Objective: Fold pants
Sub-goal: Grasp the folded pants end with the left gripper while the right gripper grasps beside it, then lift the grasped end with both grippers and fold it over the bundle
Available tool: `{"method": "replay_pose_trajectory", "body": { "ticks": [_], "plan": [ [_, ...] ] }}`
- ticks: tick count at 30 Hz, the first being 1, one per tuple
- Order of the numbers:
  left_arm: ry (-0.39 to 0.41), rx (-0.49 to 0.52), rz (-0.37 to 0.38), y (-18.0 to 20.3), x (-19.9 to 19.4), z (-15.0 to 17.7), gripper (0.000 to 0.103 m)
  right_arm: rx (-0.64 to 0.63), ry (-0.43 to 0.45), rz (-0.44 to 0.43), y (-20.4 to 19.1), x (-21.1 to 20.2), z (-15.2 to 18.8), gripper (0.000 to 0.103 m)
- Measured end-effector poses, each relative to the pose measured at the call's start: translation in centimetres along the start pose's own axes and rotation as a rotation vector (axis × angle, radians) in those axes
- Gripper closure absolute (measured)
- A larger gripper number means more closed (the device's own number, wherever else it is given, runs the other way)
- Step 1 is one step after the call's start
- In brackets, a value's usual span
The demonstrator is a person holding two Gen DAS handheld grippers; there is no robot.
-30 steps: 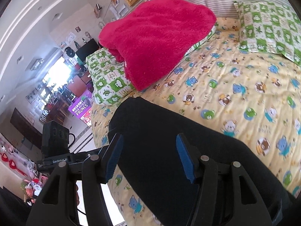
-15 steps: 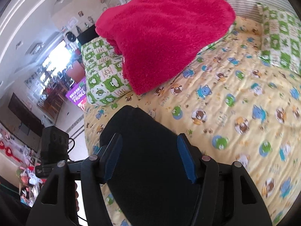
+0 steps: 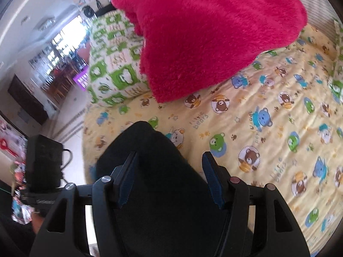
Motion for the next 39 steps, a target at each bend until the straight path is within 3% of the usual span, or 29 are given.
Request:
{"method": "replay_pose_trajectory", "body": {
  "ticks": [2,3,7,10,18,20,24,39],
  "plan": [
    [0.002,0.008,-0.015,0.2,0.2,-0.1,0.064,0.014,-0.014,-0.047,-0.3,0.9,-0.1,0.051],
    [0.002,0.013,-0.022,0.2,0.3,-0.1,0.066,0.027,-0.026,-0.063,-0.2,1.2,-0.1,0.065],
    [-0.001,0.026,-0.026,0.5,0.5,-0.2,0.076,0.066,-0.007,-0.081,0.1,0.2,0.1,0.078],
    [-0.001,0.046,-0.012,1.5,0.5,0.0,0.083,0.091,0.027,-0.101,0.3,-1.4,0.5,0.082],
    [0.014,0.172,0.04,7.5,-0.5,1.1,0.085,0.177,0.158,-0.111,0.8,-7.8,1.7,0.084],
    [0.008,0.205,0.062,9.1,-0.5,1.6,0.086,0.216,0.196,-0.11,1.4,-9.3,2.3,0.095],
    [-0.001,0.285,0.078,12.3,-0.3,3.1,0.086,0.278,0.279,-0.092,2.6,-12.7,4.3,0.095],
    [-0.14,0.459,0.193,21.3,1.0,11.6,0.086,0.476,0.452,-0.075,7.0,-21.5,11.8,0.096]
  ]
}}
Point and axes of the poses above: each gripper's, at about its wrist camera, not at the fingertips, and x roughly the way its jaws point, y to its right, z to its underside, the point moved 5 cm from there along x, roughly the way its jaws point, and after that the axes turned 8 degrees about z, right-handed, at the moved point
